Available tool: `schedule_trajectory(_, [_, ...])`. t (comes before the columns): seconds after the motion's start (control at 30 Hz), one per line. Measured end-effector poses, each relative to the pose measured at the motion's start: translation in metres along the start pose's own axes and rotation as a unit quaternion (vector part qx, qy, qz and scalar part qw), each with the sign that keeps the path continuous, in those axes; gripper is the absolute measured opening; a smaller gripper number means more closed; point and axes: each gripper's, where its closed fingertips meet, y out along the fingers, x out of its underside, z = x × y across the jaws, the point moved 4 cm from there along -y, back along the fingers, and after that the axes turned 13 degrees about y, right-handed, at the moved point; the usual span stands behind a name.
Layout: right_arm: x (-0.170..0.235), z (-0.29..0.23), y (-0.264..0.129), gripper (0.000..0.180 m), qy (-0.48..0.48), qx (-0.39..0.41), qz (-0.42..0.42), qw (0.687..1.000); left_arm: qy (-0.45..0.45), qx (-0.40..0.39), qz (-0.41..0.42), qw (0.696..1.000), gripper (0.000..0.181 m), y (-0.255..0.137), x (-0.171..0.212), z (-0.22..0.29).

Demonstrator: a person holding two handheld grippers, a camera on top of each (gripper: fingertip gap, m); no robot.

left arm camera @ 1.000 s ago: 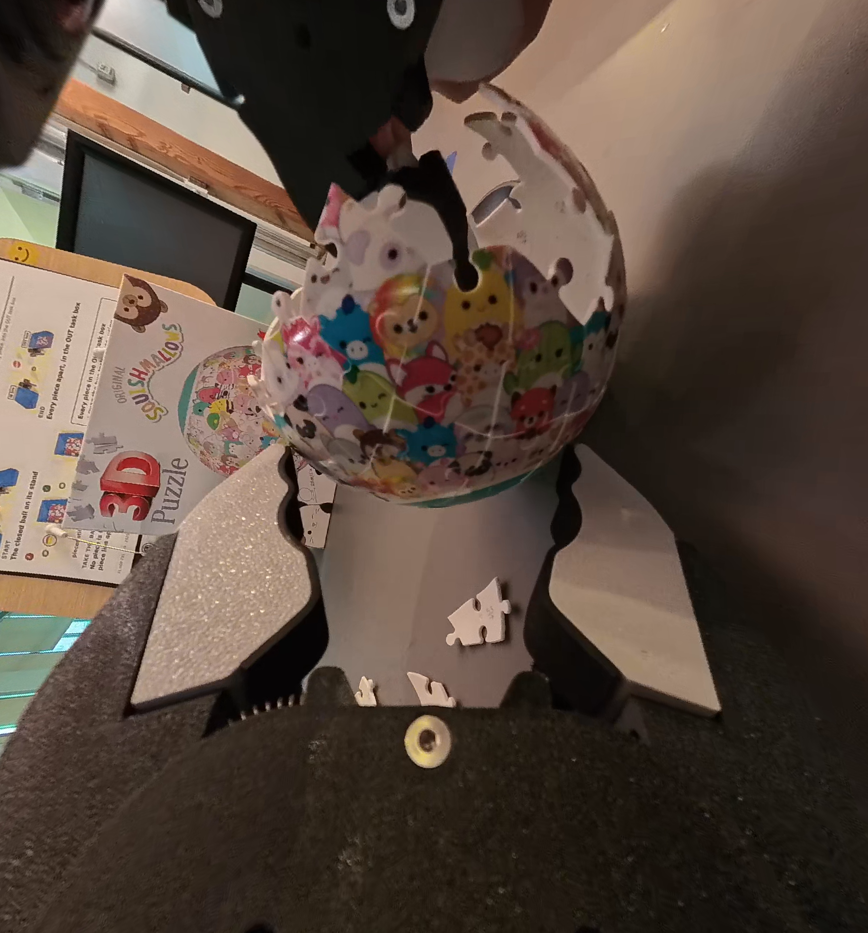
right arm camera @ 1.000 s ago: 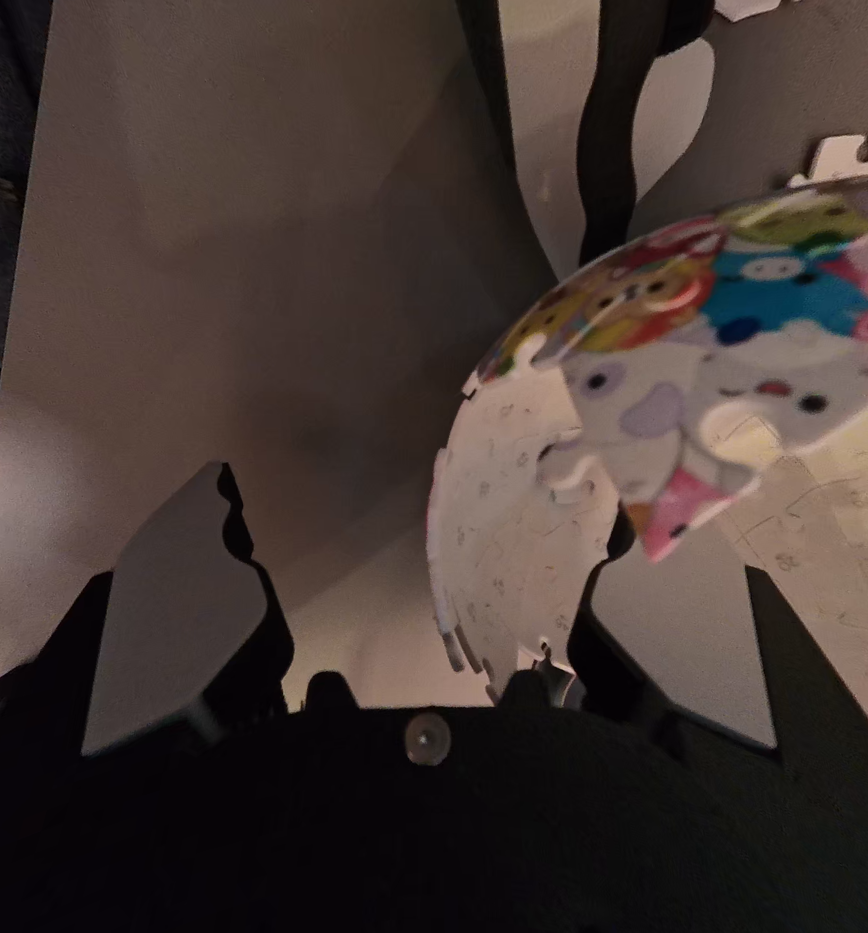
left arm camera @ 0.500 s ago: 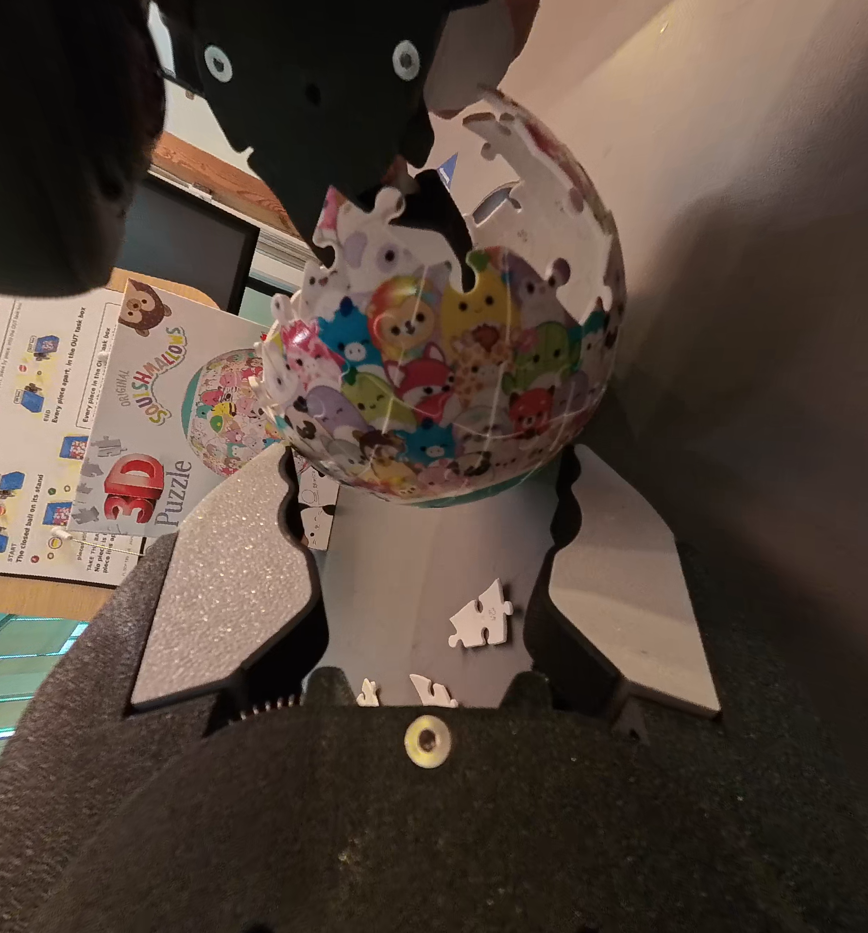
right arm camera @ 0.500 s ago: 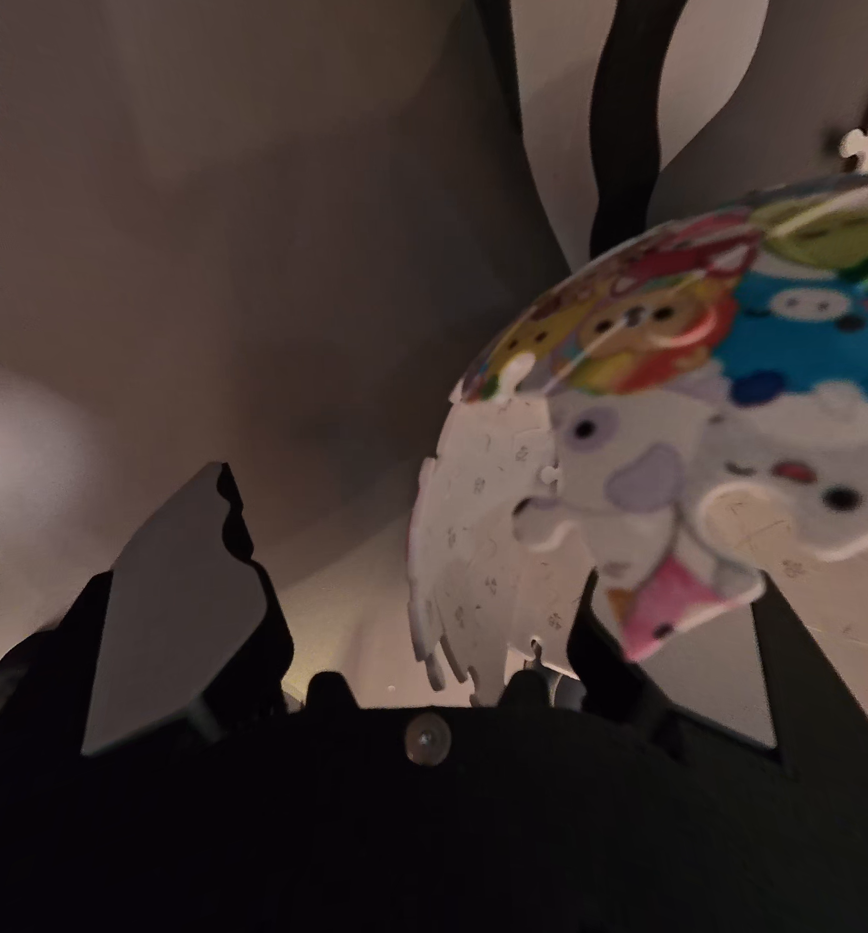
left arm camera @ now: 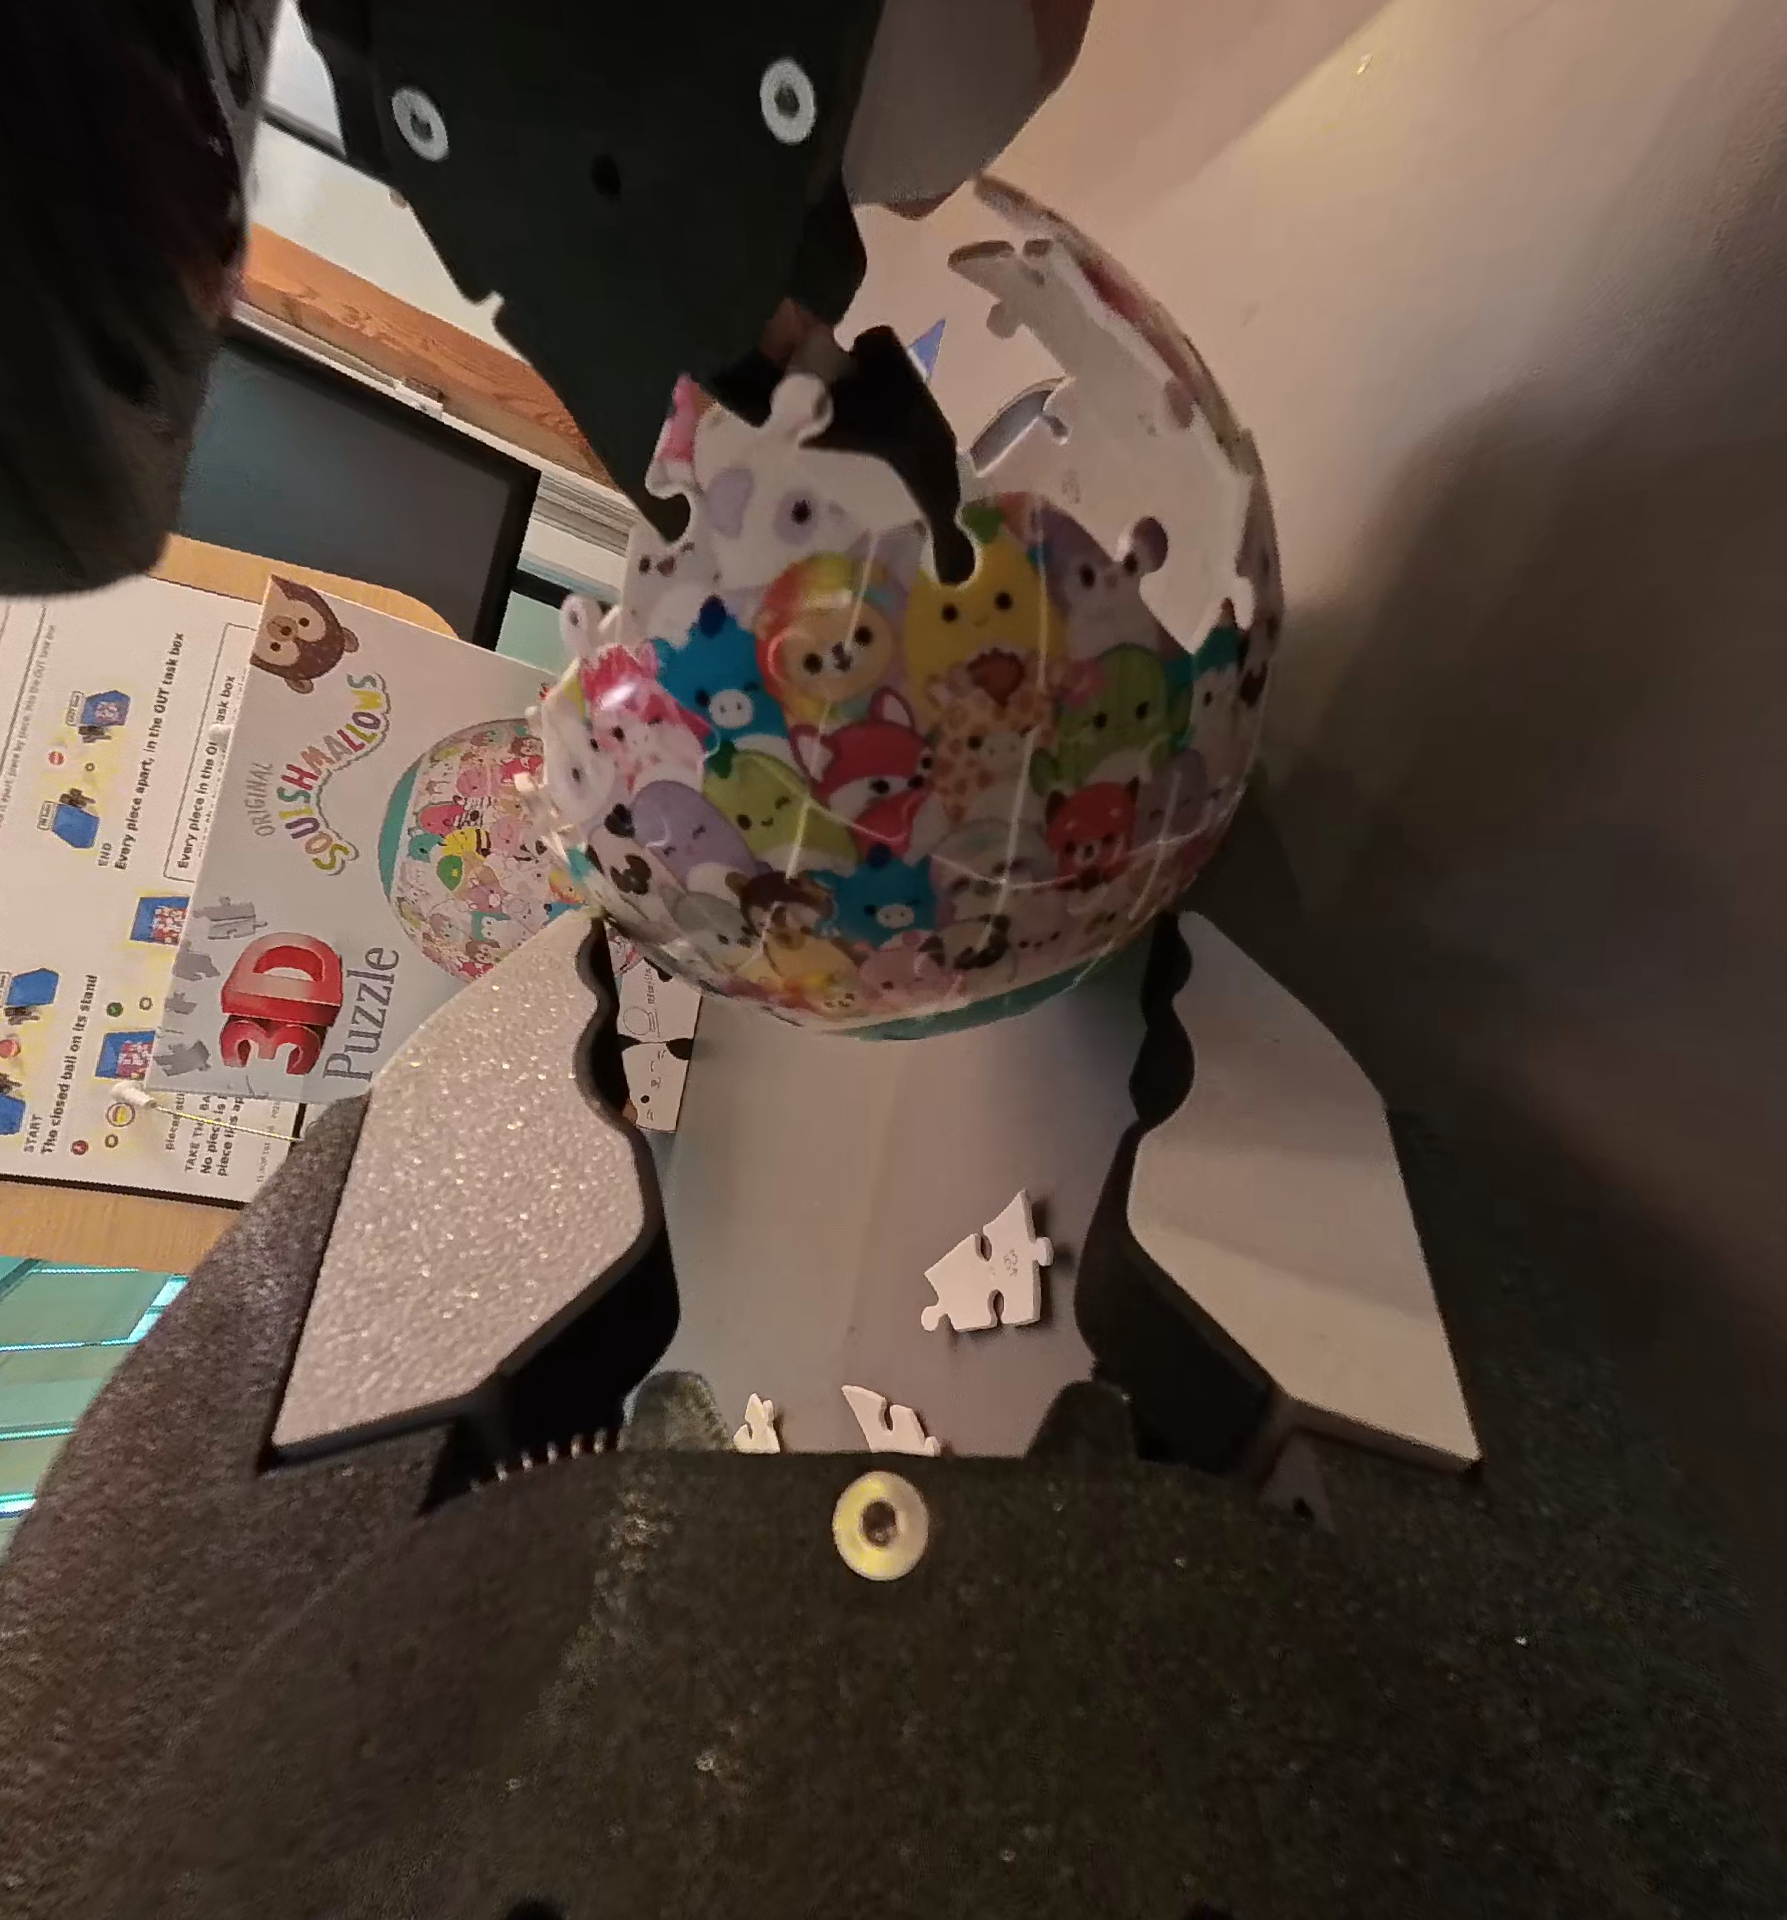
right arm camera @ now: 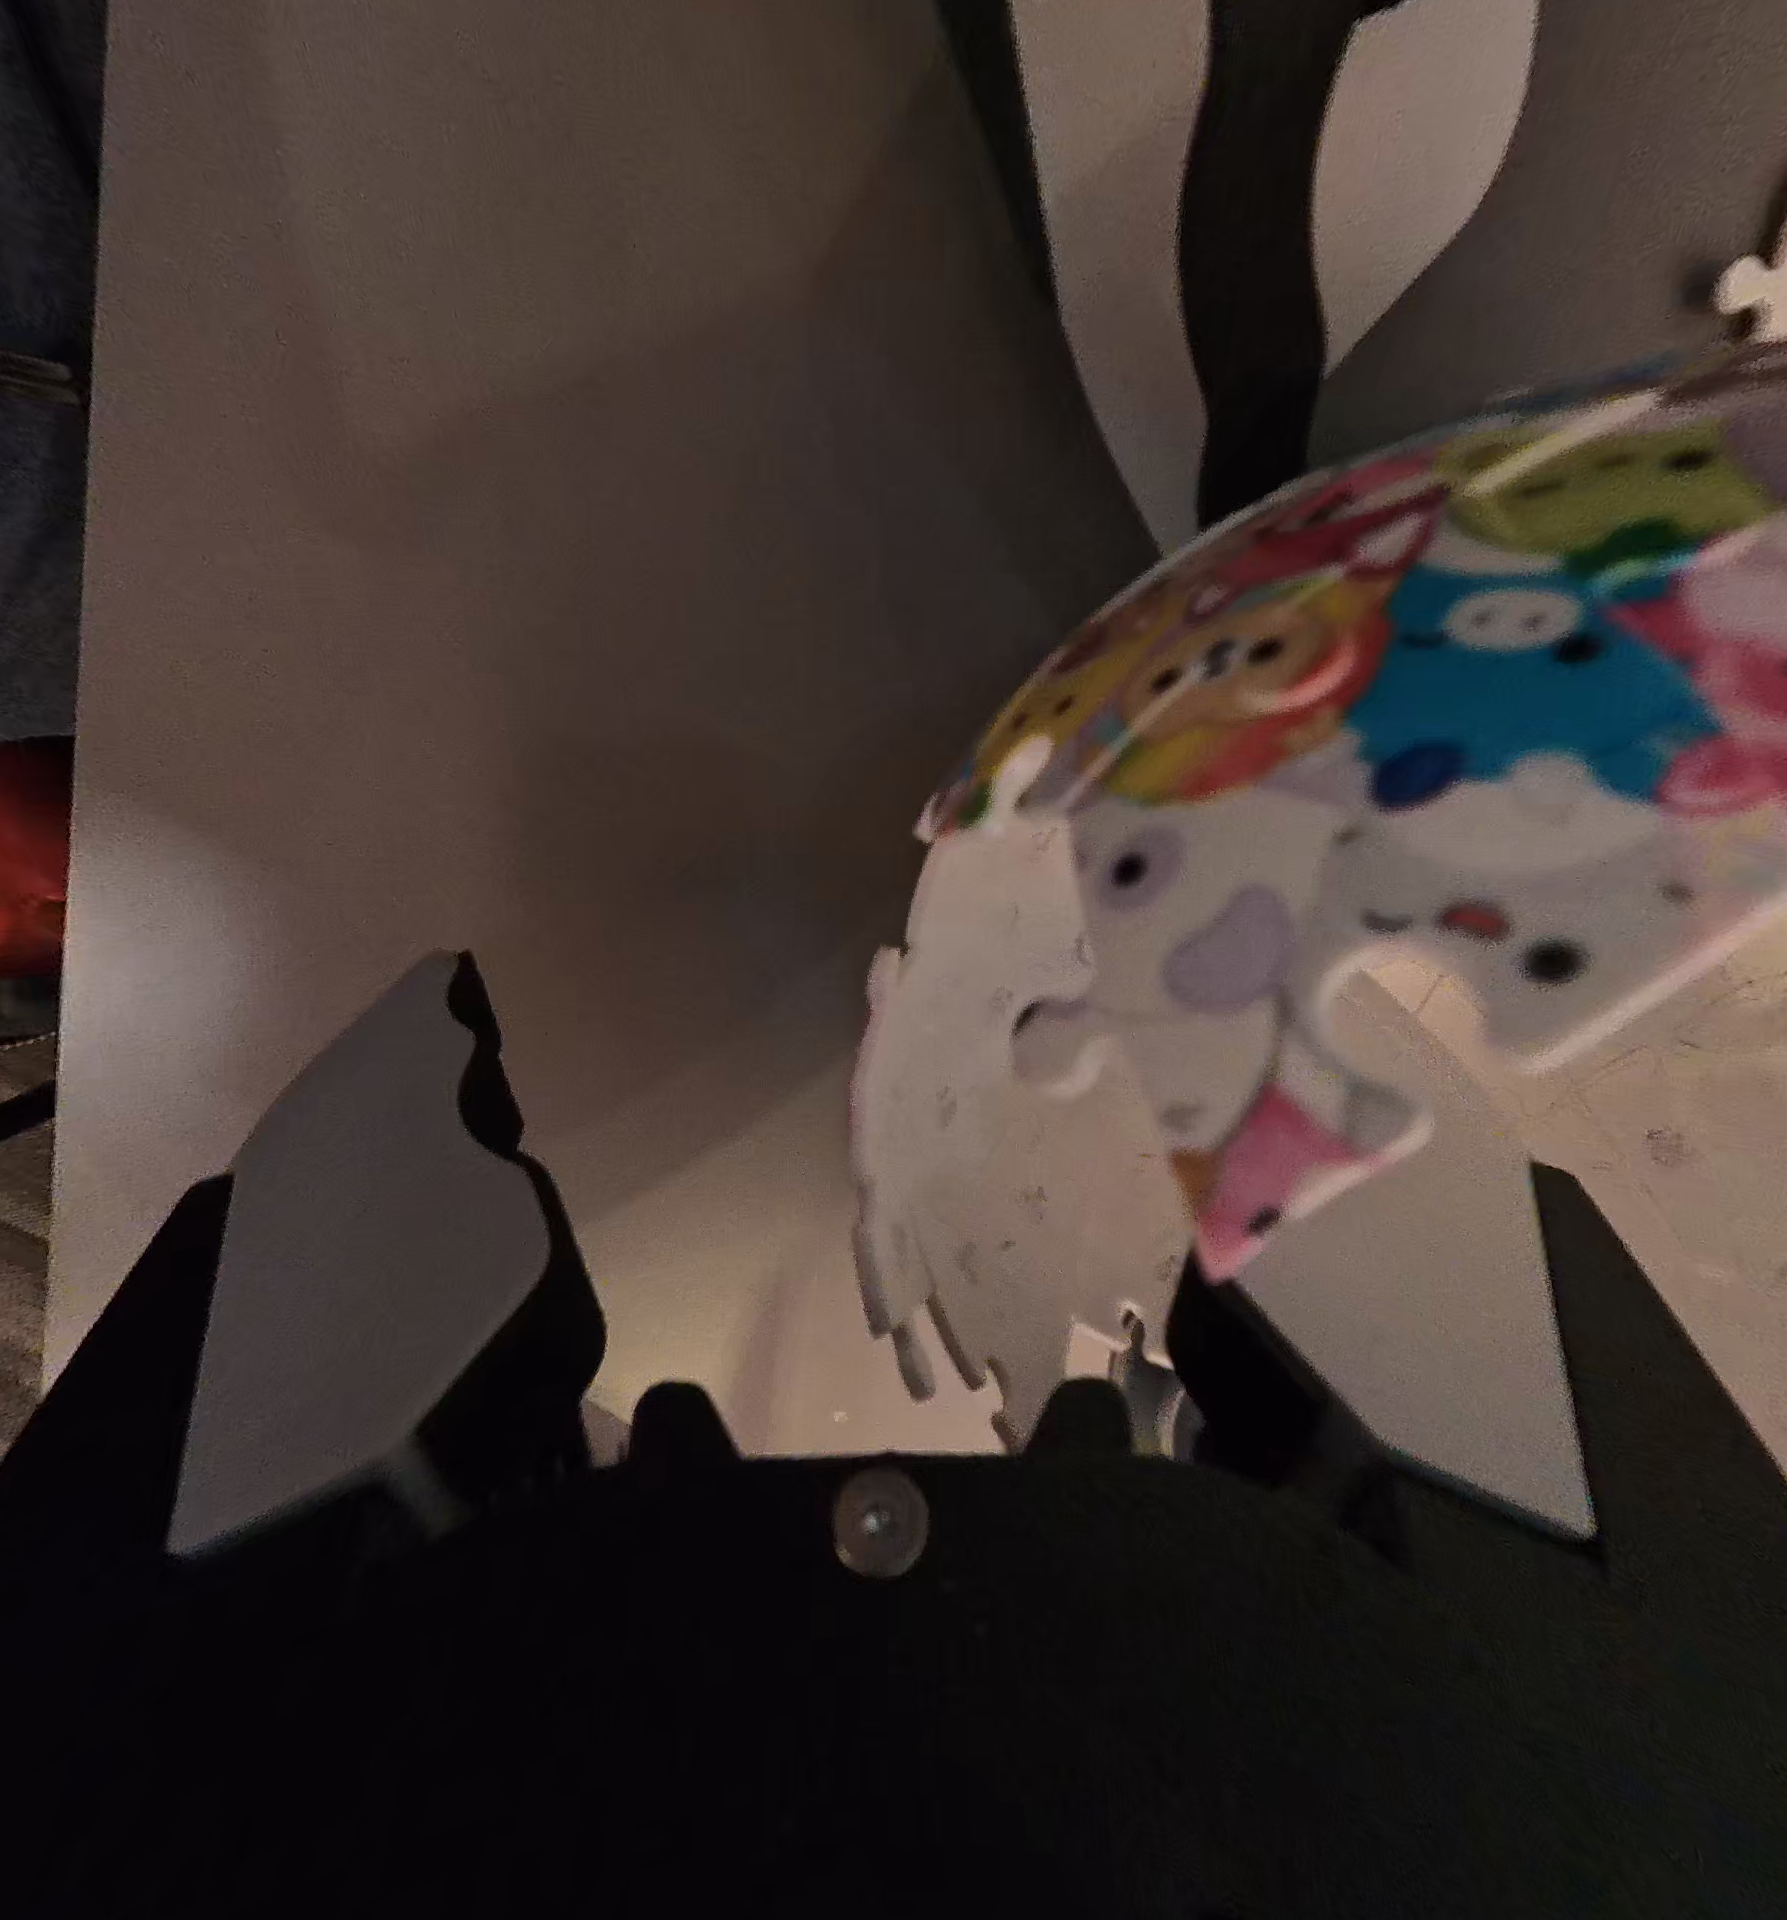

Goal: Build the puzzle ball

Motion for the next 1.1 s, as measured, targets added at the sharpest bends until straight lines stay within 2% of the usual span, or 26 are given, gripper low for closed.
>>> schedule_trajectory(0.57, [0.0, -0.011, 0.0, 0.137, 0.015, -0.04, 0.009, 0.999, 0.001, -0.002, 0.002, 1.0, 0.096, 0.001, -0.003, 0.0])
schedule_trajectory(1.1, [-0.003, -0.028, -0.015, 0.122, 0.038, -0.126, 0.039, 0.991, 0.008, -0.005, 0.001, 1.0, 0.094, 0.001, -0.005, 0.003])
